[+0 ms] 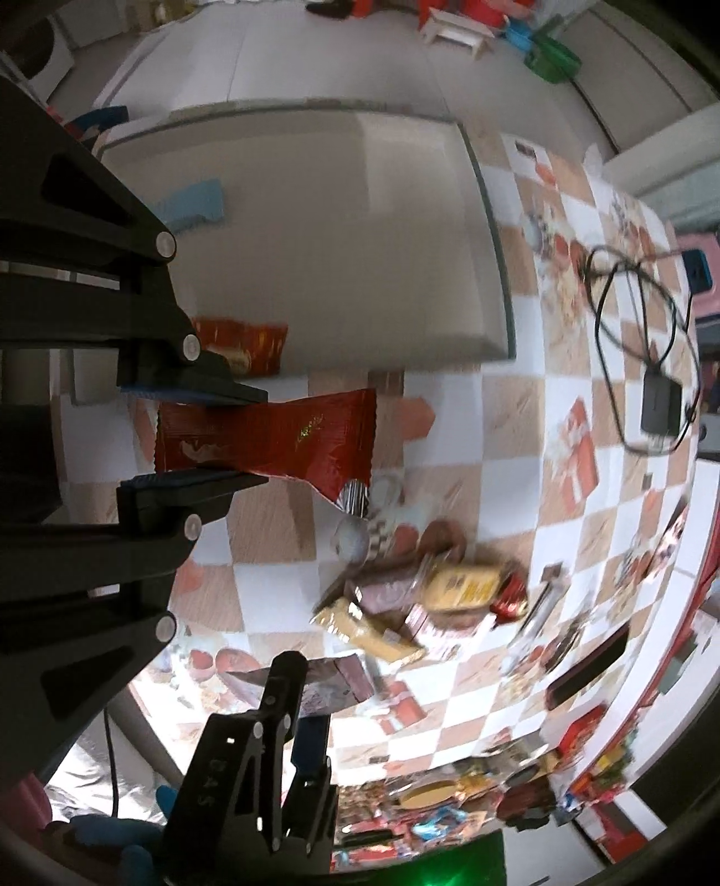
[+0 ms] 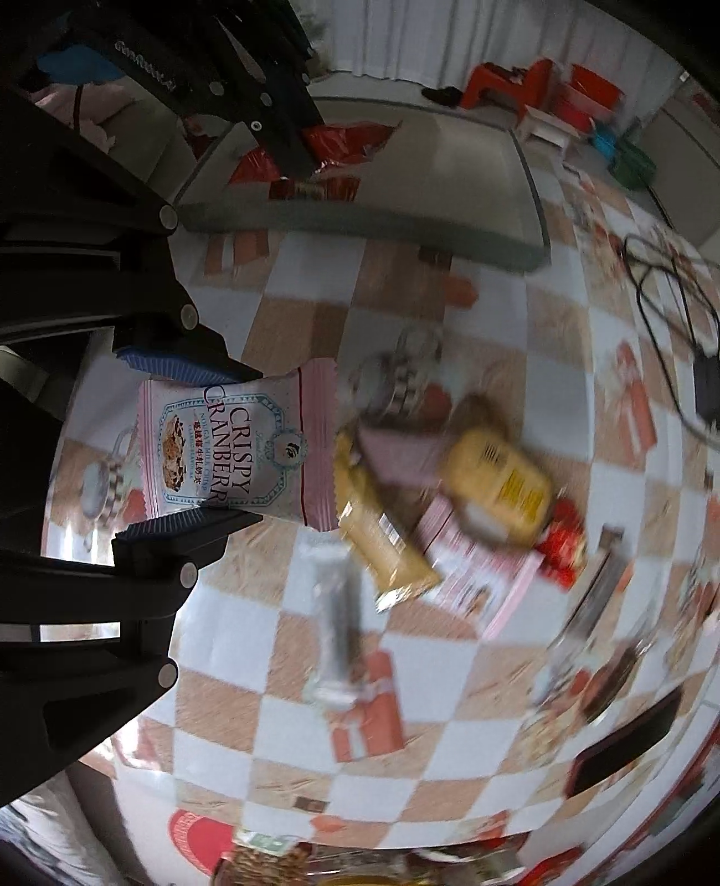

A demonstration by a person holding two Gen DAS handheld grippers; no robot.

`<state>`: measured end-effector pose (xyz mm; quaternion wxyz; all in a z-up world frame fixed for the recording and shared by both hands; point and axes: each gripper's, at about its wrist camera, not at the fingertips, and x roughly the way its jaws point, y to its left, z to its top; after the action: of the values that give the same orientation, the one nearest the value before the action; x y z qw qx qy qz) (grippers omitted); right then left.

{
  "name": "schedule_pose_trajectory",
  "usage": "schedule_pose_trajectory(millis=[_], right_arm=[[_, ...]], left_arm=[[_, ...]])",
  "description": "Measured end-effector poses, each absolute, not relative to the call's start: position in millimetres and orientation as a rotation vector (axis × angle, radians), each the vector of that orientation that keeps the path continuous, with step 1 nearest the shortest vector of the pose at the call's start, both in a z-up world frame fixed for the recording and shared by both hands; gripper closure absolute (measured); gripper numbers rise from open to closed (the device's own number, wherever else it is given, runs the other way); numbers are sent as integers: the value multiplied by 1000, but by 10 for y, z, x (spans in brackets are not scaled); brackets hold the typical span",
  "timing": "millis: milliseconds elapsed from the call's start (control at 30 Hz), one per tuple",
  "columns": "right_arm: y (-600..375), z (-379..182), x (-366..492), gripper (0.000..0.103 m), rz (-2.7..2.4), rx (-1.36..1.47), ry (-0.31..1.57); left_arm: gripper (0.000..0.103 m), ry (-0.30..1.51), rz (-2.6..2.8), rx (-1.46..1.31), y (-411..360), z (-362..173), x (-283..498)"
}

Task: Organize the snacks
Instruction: 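Carry both packets into the white tray and open both tools to release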

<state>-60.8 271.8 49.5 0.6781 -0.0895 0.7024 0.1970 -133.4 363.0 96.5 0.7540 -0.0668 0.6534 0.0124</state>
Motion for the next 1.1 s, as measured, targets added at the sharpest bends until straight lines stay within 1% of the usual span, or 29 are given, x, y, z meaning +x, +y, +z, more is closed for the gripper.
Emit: schedule_pose_trajectory(millis=[200, 300, 600, 800, 1100], right_arm=[[3258, 556, -603, 61, 493, -240, 1556], [3597, 489, -586, 61, 521, -260, 1551], [4593, 417, -597, 61, 631, -333, 1524], [5245, 342, -688, 61, 676, -380, 1528], [5753, 222, -593, 61, 691, -410, 1547]], left_arm=[[81, 1383, 91, -172, 3912, 1045, -1406], [81, 1369, 133, -200, 4104, 1052, -1458], [81, 1381, 246, -279, 4702, 944, -1618], [81, 1391, 273, -307, 4890, 875, -1667], [81, 1406, 283, -325, 5007, 775, -1642]])
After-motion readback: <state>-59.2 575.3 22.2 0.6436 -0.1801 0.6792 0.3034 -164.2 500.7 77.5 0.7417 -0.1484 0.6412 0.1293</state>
